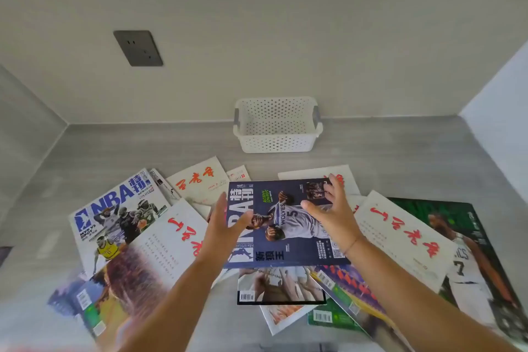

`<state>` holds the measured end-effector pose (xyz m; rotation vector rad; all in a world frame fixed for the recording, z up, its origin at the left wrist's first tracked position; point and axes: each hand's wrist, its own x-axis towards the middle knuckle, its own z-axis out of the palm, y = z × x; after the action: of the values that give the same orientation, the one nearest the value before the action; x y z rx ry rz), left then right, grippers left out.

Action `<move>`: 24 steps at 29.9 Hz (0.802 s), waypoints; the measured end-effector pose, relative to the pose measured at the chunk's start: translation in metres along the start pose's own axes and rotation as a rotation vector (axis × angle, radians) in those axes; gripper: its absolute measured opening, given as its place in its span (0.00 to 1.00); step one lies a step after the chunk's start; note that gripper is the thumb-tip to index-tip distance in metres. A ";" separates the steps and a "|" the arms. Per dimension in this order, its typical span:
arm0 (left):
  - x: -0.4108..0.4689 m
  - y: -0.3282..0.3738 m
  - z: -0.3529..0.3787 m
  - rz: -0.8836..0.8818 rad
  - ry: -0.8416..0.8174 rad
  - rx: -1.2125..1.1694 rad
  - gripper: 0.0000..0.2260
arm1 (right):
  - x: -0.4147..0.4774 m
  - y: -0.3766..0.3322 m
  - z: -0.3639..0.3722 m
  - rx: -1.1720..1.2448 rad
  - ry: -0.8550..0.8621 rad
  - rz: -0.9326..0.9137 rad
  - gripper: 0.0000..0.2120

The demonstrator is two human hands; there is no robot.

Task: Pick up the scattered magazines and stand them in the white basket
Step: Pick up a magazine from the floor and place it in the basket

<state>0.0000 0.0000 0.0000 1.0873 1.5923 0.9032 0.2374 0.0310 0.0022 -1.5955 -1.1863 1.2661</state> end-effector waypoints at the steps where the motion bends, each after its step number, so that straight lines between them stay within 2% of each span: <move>1: -0.002 -0.005 0.003 -0.005 0.000 -0.003 0.20 | -0.004 0.005 -0.002 -0.032 0.012 0.027 0.43; 5: -0.007 -0.035 0.014 -0.139 0.083 0.002 0.16 | -0.010 0.040 -0.012 -0.112 0.027 0.138 0.40; 7: -0.007 -0.041 0.018 -0.179 0.135 0.045 0.14 | -0.012 0.048 -0.014 -0.131 0.018 0.134 0.37; 12: -0.004 -0.038 0.027 -0.265 0.189 0.070 0.16 | -0.008 0.054 -0.017 -0.113 0.014 0.138 0.38; 17: 0.014 -0.032 0.015 -0.435 0.213 -0.030 0.07 | -0.002 0.058 -0.023 -0.085 -0.006 0.111 0.35; 21: 0.018 -0.014 0.012 -0.284 0.207 0.035 0.07 | 0.001 0.057 -0.029 -0.077 -0.048 0.088 0.28; 22: 0.019 -0.005 0.012 -0.234 0.202 0.037 0.08 | 0.004 0.054 -0.032 -0.100 -0.066 0.078 0.29; 24: 0.022 0.014 0.011 -0.165 0.172 0.017 0.09 | 0.014 0.043 -0.041 -0.199 -0.110 0.052 0.38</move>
<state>0.0106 0.0262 0.0038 0.8942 1.8054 0.8928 0.2875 0.0319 -0.0330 -1.7271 -1.3839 1.3168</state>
